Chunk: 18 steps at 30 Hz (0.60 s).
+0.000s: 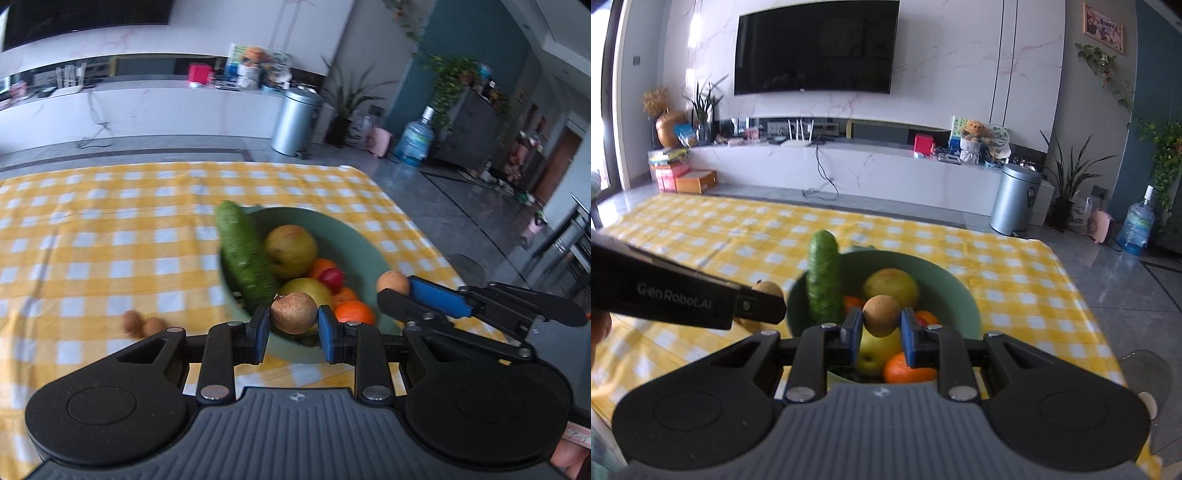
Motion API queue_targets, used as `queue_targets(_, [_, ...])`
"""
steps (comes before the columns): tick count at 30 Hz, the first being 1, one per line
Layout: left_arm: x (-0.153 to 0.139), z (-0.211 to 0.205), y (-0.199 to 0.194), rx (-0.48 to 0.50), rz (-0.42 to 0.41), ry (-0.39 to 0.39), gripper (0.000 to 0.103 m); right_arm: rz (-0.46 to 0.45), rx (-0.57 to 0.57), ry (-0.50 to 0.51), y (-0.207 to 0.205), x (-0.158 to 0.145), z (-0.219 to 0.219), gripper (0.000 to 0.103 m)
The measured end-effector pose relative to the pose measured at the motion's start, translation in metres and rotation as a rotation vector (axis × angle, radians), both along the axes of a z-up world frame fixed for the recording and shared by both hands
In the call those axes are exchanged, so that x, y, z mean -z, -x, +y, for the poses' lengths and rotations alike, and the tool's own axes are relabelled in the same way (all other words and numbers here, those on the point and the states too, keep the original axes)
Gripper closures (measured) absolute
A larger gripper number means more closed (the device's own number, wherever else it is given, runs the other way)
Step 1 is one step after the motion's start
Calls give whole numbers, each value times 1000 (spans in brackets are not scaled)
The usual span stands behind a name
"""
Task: Organize fruits
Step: 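Lift both brown fruits and carry them over the green colander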
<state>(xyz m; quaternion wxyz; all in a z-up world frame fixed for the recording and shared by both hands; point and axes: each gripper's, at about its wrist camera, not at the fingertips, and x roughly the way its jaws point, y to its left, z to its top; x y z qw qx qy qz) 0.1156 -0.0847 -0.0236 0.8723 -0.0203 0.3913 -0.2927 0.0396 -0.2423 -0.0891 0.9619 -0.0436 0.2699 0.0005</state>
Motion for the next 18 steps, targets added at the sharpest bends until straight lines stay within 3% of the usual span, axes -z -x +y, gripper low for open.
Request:
queue_targets(7, [14, -30, -14, 49, 24, -46, 72, 70, 15, 45, -17, 11, -21, 85])
queue_targets(18, [37, -44, -36, 97, 115, -68, 72, 179, 2, 73, -47, 29, -33, 84])
